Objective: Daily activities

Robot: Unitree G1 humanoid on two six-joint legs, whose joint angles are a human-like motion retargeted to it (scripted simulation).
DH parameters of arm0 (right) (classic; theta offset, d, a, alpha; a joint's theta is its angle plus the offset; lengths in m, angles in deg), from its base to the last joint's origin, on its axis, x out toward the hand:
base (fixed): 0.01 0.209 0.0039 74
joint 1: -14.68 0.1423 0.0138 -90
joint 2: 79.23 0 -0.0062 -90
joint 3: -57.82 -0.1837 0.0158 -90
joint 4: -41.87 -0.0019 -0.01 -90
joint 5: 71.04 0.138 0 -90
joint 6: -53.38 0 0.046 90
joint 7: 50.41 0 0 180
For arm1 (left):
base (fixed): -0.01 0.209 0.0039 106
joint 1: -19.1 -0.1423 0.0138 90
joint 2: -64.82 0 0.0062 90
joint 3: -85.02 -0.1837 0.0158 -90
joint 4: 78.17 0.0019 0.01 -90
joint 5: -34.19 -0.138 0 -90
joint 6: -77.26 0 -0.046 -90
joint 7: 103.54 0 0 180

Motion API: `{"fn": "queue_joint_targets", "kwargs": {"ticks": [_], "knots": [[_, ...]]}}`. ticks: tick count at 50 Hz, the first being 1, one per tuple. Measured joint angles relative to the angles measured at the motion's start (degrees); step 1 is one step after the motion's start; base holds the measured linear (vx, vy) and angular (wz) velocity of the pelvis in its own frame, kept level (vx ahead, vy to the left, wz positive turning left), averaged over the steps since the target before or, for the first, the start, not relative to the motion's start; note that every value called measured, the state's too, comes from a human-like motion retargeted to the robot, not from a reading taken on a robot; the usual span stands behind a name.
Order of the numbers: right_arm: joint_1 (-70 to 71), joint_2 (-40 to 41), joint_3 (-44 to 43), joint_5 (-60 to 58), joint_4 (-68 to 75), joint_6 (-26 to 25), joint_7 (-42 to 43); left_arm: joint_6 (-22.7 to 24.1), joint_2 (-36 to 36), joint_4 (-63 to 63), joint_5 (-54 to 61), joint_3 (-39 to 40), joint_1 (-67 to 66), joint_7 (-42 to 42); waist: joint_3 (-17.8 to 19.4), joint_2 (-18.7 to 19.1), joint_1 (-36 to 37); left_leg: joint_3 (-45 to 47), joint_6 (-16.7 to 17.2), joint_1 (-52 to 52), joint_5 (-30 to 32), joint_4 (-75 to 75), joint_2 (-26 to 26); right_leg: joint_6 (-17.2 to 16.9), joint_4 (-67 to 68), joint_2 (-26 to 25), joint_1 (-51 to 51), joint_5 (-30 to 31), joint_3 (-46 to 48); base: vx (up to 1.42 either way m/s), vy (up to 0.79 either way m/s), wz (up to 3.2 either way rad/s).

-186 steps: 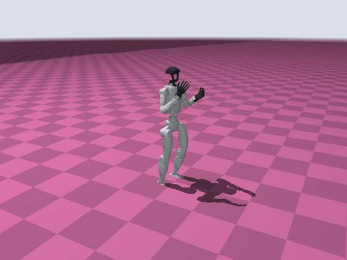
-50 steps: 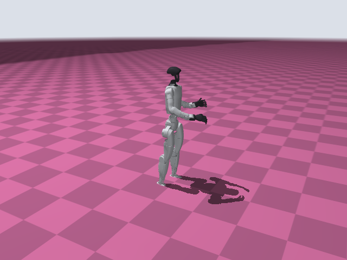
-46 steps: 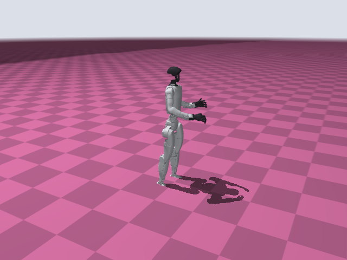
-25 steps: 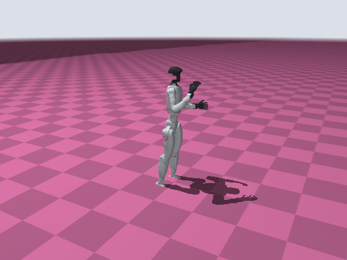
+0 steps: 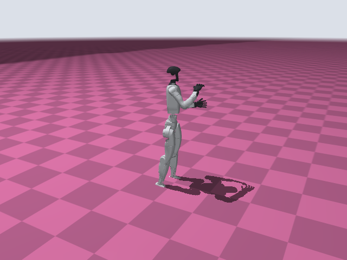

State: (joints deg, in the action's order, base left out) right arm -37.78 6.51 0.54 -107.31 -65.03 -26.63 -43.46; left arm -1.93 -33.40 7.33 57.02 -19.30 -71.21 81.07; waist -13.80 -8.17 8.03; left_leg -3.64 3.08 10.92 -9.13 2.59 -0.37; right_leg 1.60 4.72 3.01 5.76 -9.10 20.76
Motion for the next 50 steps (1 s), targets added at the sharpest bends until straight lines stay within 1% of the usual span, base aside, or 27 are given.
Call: {"fn": "queue_joint_targets", "kwargs": {"ticks": [7, 14, 22, 30, 43, 50], "knots": [[-1.30, -0.32, -1.07, 0.94, -0.39, -0.14, 2.10, -0.03, -0.03, -0.16, -0.38, -0.52, 0.63, -0.12, -0.04, 0.33, -0.14, -0.67, 0.34, 0.58, 0.13, 0.00, 0.00, 0.42, 0.27, -0.09, 0.28, 0.04, 0.64, 0.00, 0.00, 0.00], [-4.31, -2.74, -5.06, 2.39, -3.45, -0.32, 3.95, -0.37, 0.14, -0.33, -1.40, -0.05, 0.90, 0.17, -0.20, 0.66, -0.79, -1.23, 0.70, 1.28, 0.26, 0.01, -0.04, 0.67, 0.90, -0.06, 0.89, -0.04, 1.18, 0.00, 0.00, 0.00], [-10.74, -6.04, -10.55, 4.47, -7.94, -0.48, 4.82, -1.02, 0.51, -0.23, -2.19, 1.42, 1.06, 1.17, -0.21, 1.15, -1.63, -1.88, 1.33, 2.09, 0.36, 0.03, -0.02, 0.86, 1.77, -0.04, 1.70, -0.15, 1.74, 0.00, 0.00, 0.00], [-18.25, -7.94, -14.39, 5.99, -9.29, -1.13, 4.42, -1.53, 1.46, -0.28, -1.05, 2.59, 0.95, 2.16, -0.09, 1.70, -1.91, -2.56, 1.55, 2.57, 0.31, 0.03, 0.01, 1.04, 2.24, -0.08, 2.11, -0.17, 2.23, 0.00, 0.00, 0.00], [-20.87, -8.19, -14.76, 8.90, -9.74, -2.36, 2.92, -2.63, 1.81, -0.64, 3.47, 1.90, 0.70, 3.83, 0.29, 2.81, -1.19, -3.12, 1.32, 2.47, -0.03, -0.01, 0.38, 1.68, 2.50, -0.50, 1.95, 0.05, 2.49, 0.00, 0.00, 0.00], [-20.76, -7.79, -14.42, 11.17, -9.87, -2.46, 4.74, -2.39, 1.98, -0.55, 5.22, 1.39, 0.99, 2.86, 0.54, 3.27, -0.81, -3.05, 1.36, 2.44, -0.15, -0.04, 0.62, 1.81, 2.37, -0.78, 1.79, 0.28, 2.58, 0.00, 0.00, 0.00]]}}
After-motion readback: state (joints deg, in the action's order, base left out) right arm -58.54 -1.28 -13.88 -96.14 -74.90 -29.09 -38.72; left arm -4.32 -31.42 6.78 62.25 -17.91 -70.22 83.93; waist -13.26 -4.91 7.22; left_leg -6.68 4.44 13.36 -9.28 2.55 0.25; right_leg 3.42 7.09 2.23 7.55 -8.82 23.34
